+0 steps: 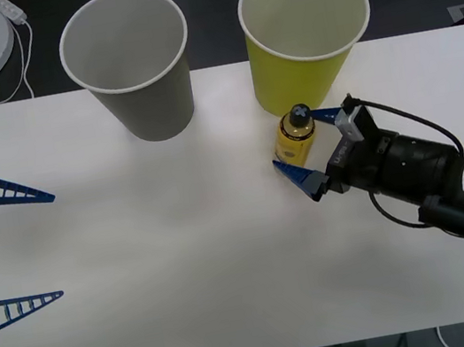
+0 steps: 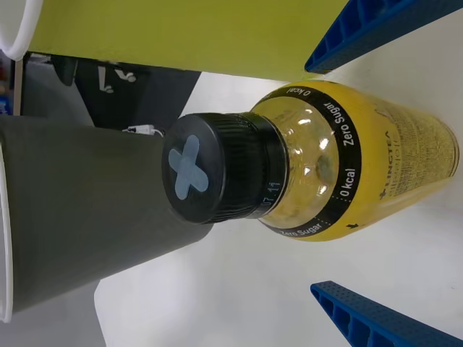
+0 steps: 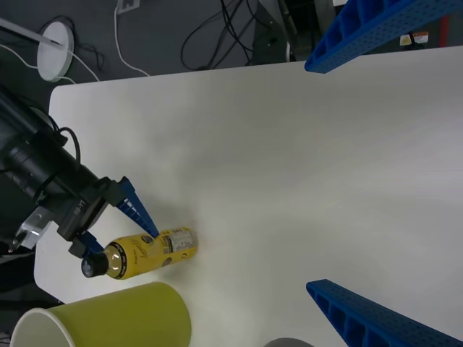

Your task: Put the can into the green bin and the plastic bottle into the gray bin

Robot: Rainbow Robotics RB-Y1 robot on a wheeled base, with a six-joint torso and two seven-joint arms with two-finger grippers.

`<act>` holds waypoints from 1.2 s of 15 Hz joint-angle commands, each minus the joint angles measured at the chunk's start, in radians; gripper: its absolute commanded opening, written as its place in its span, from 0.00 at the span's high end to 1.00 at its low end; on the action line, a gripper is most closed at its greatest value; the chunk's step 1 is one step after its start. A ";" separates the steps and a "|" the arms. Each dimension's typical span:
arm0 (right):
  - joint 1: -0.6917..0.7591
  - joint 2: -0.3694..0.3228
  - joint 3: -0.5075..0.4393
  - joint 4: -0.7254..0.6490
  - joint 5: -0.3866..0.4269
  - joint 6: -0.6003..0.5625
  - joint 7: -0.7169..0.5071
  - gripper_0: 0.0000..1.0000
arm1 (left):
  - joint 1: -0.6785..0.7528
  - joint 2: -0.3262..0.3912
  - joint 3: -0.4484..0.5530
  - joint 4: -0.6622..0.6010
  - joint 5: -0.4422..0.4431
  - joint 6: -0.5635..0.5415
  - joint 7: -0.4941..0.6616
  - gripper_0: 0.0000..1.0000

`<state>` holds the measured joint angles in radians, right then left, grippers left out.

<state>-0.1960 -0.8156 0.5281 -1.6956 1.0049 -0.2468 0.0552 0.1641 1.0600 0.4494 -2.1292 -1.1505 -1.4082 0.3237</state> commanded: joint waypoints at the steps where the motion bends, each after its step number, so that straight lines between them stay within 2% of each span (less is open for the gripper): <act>1: -0.014 0.010 0.009 0.010 0.011 0.006 -0.003 0.00 | 0.000 0.000 0.000 0.000 0.000 0.000 0.000 0.00; 11: -0.031 0.021 0.041 0.011 0.018 0.037 -0.008 0.00 | 0.000 0.000 0.000 0.000 0.000 0.000 0.000 0.00; 13: -0.031 0.021 0.041 0.011 0.020 0.037 -0.008 0.87 | 0.000 0.000 0.000 0.000 0.000 0.000 0.000 0.00; 14: -0.031 0.021 0.041 0.011 0.018 0.037 -0.009 1.00 | 0.000 0.000 0.000 0.000 0.000 0.000 0.000 0.00; 18: -0.031 0.021 0.041 0.011 0.020 0.037 -0.011 1.00 | 0.000 0.000 0.000 0.000 0.000 0.000 0.000 0.00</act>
<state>-0.2270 -0.7936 0.5692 -1.6842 1.0238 -0.2102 0.0451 0.1641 1.0600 0.4494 -2.1292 -1.1505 -1.4082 0.3237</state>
